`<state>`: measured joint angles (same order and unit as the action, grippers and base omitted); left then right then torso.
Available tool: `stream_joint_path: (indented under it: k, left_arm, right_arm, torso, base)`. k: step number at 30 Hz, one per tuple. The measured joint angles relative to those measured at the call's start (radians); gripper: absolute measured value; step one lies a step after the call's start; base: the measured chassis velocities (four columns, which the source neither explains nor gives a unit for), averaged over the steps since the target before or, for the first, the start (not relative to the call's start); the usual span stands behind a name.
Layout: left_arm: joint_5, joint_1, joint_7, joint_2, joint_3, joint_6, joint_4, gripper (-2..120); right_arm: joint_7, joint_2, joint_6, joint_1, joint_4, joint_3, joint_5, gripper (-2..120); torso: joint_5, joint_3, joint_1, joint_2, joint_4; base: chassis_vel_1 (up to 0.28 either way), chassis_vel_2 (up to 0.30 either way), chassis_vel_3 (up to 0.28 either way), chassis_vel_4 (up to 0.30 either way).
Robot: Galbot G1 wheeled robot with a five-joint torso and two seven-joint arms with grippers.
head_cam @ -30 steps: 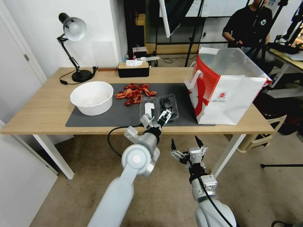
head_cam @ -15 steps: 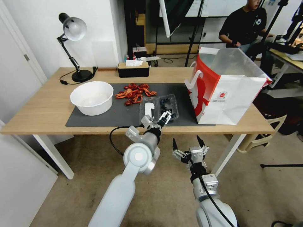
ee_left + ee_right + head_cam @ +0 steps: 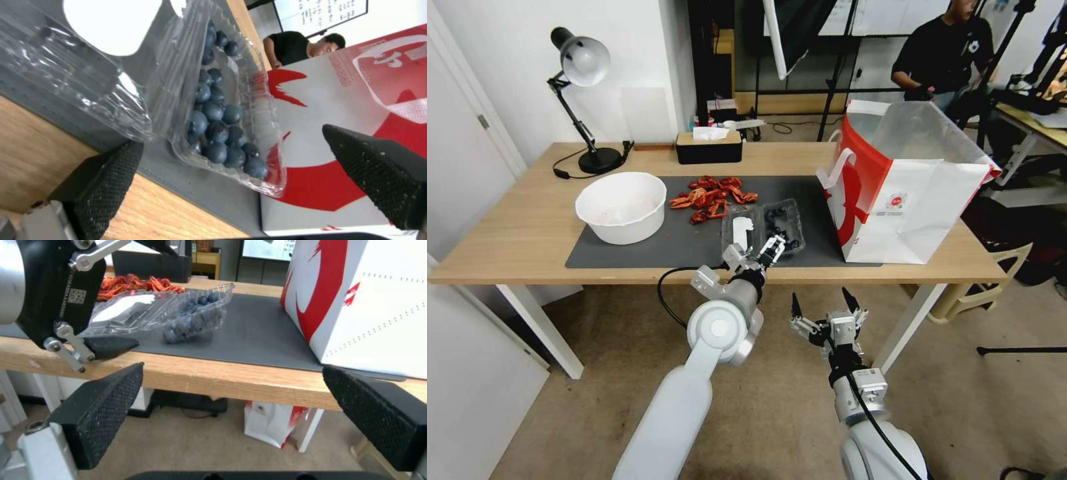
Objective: Close the takeout container lid, then place the container into the takeout bag.
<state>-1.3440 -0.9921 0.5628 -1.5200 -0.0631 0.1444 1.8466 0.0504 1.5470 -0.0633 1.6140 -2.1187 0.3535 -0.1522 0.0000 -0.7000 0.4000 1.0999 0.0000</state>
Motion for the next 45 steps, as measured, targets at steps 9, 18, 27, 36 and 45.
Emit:
stream_joint_path:
  k: [9, 18, 27, 36, 45]
  left_arm:
    - [-0.006, 0.001, 0.006, -0.001, -0.014, -0.003, -0.006, 100]
    - [-0.011, -0.003, 0.005, 0.003, -0.027, -0.022, -0.004, 100]
    - [-0.004, -0.016, -0.046, 0.011, -0.036, -0.054, 0.004, 100]
    - [0.185, -0.028, -0.169, 0.039, -0.011, -0.096, -0.006, 100]
    - [0.299, -0.032, -0.272, 0.061, -0.003, -0.149, -0.025, 100]
  right_arm:
    - [0.000, 0.001, 0.002, 0.001, 0.002, -0.003, 0.000, 100]
    - [0.000, 0.004, 0.006, 0.007, 0.005, -0.007, -0.004, 100]
    - [-0.002, 0.007, 0.008, 0.009, 0.007, -0.013, -0.008, 100]
    - [-0.003, 0.007, 0.010, 0.013, 0.006, -0.015, -0.011, 100]
    - [-0.003, 0.009, 0.013, 0.016, 0.004, -0.020, -0.017, 100]
  torso:
    - [-0.0001, 0.000, 0.000, 0.000, 0.0000]
    - [0.0000, 0.000, 0.000, 0.000, 0.0000]
    - [0.0000, 0.000, 0.000, 0.000, 0.0001]
    - [0.0000, 0.000, 0.000, 0.000, 0.0000]
    - [0.0000, 0.000, 0.000, 0.000, 0.0000]
  base:
    - [0.000, 0.000, 0.000, 0.000]
    - [0.000, 0.000, 0.000, 0.000]
    - [0.000, 0.000, 0.000, 0.000]
    - [0.000, 0.000, 0.000, 0.000]
    - [0.000, 0.000, 0.000, 0.000]
